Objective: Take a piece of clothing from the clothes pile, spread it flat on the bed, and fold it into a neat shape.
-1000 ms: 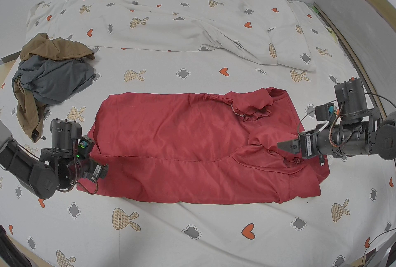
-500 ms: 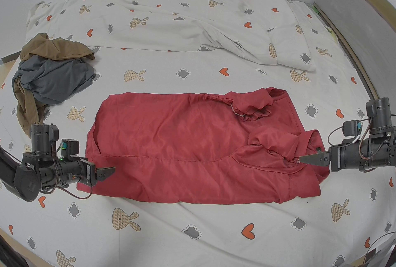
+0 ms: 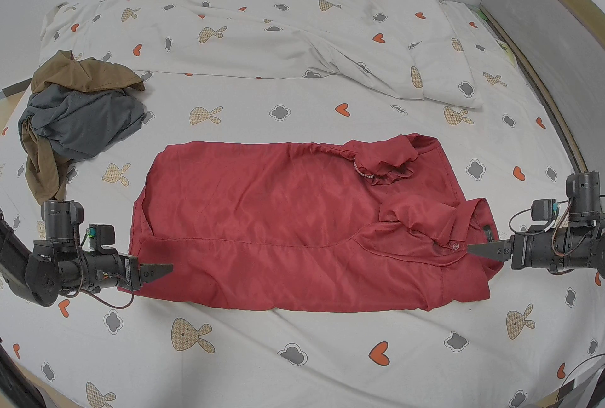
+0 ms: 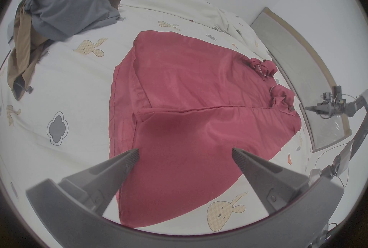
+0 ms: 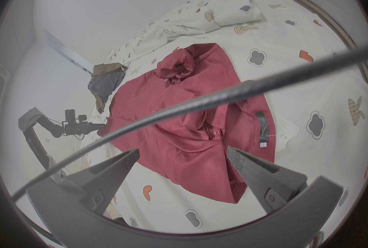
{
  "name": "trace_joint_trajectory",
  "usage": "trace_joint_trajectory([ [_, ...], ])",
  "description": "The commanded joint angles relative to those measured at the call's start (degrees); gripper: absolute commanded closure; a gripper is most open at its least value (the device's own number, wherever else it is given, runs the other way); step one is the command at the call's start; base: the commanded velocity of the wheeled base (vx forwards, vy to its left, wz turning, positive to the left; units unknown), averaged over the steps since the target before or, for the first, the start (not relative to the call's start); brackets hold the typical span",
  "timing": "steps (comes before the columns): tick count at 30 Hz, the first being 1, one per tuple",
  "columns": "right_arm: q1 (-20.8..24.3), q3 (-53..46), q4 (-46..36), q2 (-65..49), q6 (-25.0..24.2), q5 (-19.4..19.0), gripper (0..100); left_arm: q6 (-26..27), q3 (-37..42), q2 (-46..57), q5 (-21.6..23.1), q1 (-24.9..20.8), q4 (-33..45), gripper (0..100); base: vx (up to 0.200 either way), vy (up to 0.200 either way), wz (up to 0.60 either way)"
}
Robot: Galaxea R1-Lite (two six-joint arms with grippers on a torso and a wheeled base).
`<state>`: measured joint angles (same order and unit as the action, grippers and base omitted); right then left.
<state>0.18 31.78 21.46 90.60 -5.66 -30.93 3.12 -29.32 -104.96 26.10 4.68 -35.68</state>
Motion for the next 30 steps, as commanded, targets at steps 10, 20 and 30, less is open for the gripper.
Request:
trace_joint_trajectory([
  [10, -0.3, -3.5, 1.5, 7.9, 0.0, -6.7, 0, 0.5, 1.4, 0.0, 1.8, 1.9, -0.5, 0, 0.0, 0.0, 0.0],
  [20, -2.6, -2.7, 1.6, 9.8, 0.2, -6.7, 0, 0.9, 3.6, 5.7, 1.9, -0.4, -0.3, 0, 0.0, 0.0, 0.0],
  [30, -4.3, -2.0, 1.6, 10.6, 0.5, -6.7, 0, 1.1, 4.4, 2.4, 1.8, -3.8, -0.5, 0, 0.0, 0.0, 0.0],
])
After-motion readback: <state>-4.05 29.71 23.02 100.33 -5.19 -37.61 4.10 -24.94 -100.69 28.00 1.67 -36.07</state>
